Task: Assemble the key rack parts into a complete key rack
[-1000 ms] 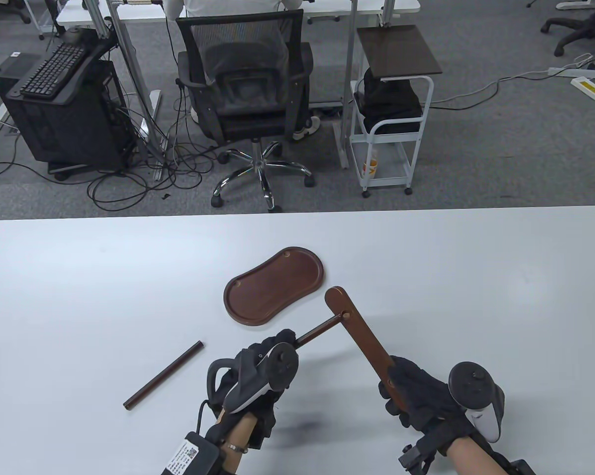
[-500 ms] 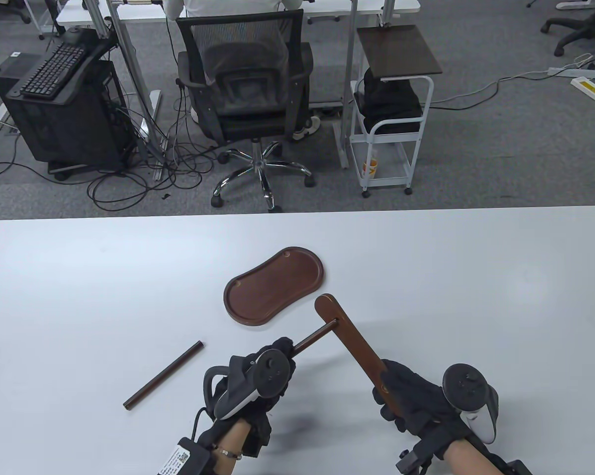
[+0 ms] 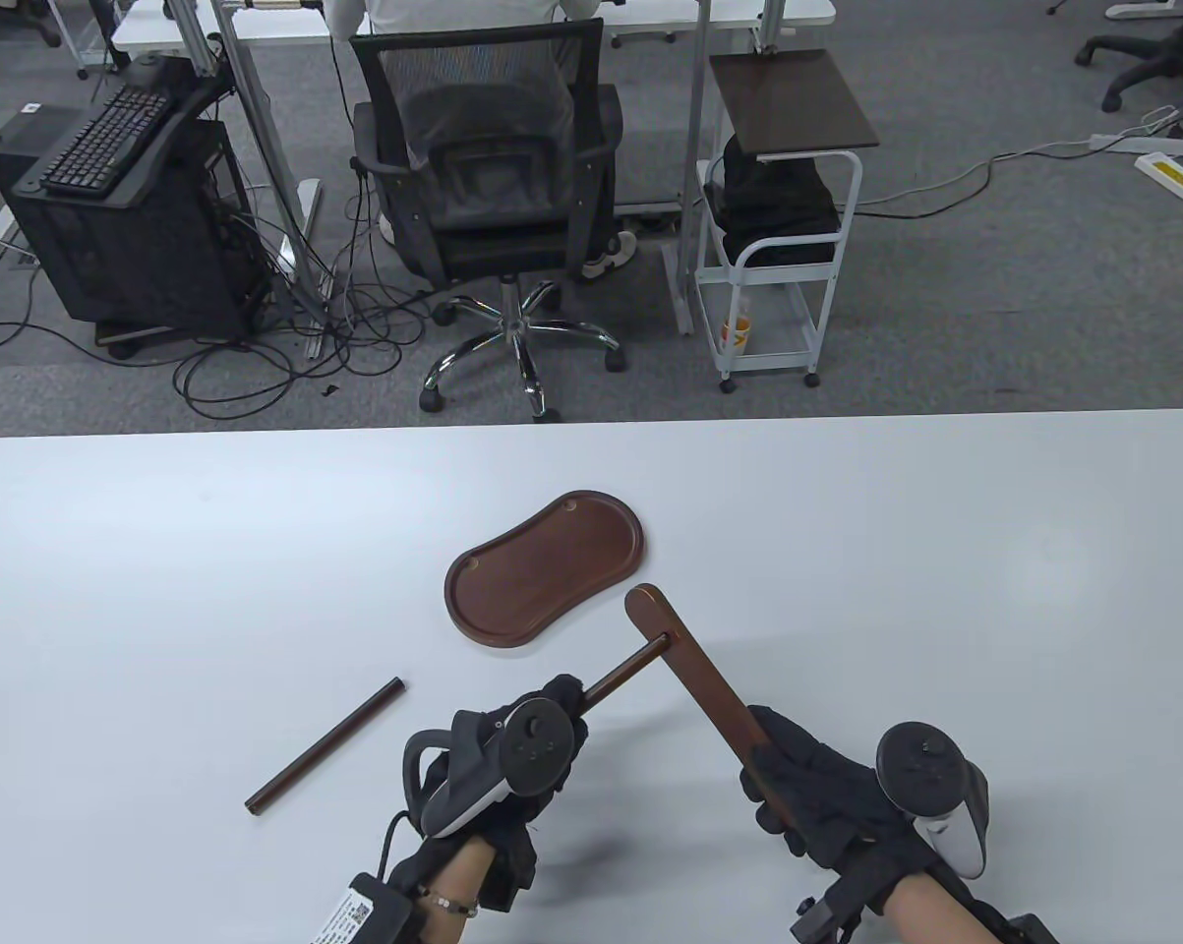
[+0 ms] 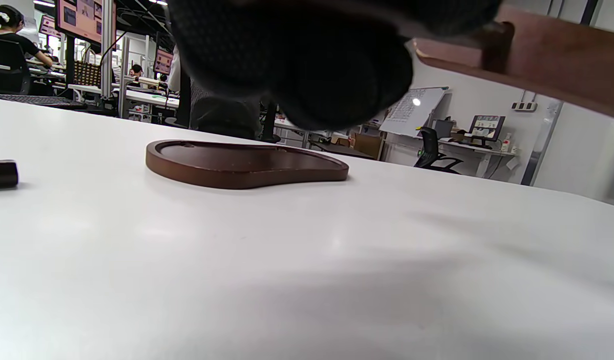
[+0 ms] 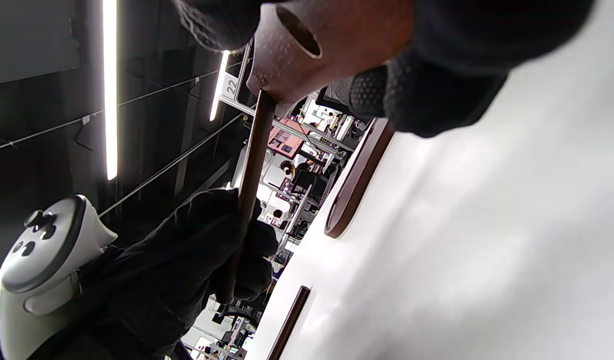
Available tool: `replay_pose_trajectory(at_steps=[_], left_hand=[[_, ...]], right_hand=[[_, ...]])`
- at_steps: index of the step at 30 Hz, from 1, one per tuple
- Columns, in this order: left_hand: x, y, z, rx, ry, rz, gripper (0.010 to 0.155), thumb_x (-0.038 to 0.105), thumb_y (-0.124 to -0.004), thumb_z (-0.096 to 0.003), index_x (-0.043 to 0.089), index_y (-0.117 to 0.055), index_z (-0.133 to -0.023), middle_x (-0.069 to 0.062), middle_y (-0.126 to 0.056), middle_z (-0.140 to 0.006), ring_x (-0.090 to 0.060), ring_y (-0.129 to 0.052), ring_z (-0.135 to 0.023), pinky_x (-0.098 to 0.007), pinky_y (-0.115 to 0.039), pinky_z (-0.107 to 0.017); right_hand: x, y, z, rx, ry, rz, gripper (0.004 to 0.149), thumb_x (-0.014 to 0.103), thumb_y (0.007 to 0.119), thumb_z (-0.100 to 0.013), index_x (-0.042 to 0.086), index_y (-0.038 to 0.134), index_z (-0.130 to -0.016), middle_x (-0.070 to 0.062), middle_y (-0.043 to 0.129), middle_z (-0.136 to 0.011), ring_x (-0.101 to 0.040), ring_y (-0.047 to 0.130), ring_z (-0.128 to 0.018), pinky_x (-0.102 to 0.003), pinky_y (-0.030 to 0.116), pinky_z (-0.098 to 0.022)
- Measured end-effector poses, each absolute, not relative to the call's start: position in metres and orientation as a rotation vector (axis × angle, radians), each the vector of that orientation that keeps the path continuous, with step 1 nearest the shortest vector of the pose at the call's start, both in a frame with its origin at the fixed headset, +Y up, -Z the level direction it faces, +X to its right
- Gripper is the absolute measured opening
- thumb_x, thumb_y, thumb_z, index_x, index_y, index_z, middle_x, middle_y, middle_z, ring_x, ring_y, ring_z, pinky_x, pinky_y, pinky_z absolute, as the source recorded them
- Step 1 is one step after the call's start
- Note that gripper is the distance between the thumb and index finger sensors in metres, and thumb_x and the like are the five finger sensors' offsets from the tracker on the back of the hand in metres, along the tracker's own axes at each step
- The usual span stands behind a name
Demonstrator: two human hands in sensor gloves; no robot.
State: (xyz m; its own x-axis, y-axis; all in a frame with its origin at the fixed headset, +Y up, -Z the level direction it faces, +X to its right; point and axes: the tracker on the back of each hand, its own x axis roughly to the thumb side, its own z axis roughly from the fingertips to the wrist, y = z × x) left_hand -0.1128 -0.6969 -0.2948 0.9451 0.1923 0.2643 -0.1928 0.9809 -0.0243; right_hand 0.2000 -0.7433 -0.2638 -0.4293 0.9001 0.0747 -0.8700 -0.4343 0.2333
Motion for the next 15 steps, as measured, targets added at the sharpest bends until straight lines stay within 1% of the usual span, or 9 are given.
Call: replay_pose_trajectory(at_steps=[5, 11, 15], left_hand=[[-0.1124, -0.6957, -0.2924, 0.019, -0.277, 0.195, 0.049, 0.047, -0.067, -0.0556, 0.029, -0.061, -0.101, 0.009, -0.093, -0.084, -0.008, -0.102, -0.053, -0.033, -0.091, -0.041], [-0.1120, -0.6940, -0.2907, 0.060, -0.295, 0.179, 0.048, 0.047, -0.068, -0.0552, 0.028, -0.065, -0.099, 0.008, -0.096, -0.079, -0.002, -0.099, -0.040, -0.027, -0.091, -0.030], [-0.1103, -0.6919, -0.2890, 0.071, -0.301, 0.165, 0.048, 0.047, -0.070, -0.0546, 0.026, -0.068, -0.097, 0.008, -0.098, -0.076, 0.000, -0.099, -0.035, -0.026, -0.091, -0.026]], right_hand=[[0.1982, -0.7398, -0.2632, 0.274, 0.212, 2.043, 0.065, 0.051, 0.067, -0.056, 0.019, 0.052, -0.111, -0.023, 0.086, -0.079, -0.038, 0.093, -0.039, -0.033, 0.084, -0.018], [0.1933, -0.7403, -0.2618, 0.316, 0.269, 2.128, 0.065, 0.051, 0.066, -0.057, 0.025, 0.044, -0.113, -0.024, 0.078, -0.084, -0.036, 0.089, -0.039, -0.032, 0.080, -0.016], [0.1898, -0.7387, -0.2600, 0.345, 0.249, 2.194, 0.065, 0.050, 0.065, -0.058, 0.024, 0.044, -0.113, -0.023, 0.078, -0.084, -0.035, 0.089, -0.037, -0.031, 0.079, -0.014]])
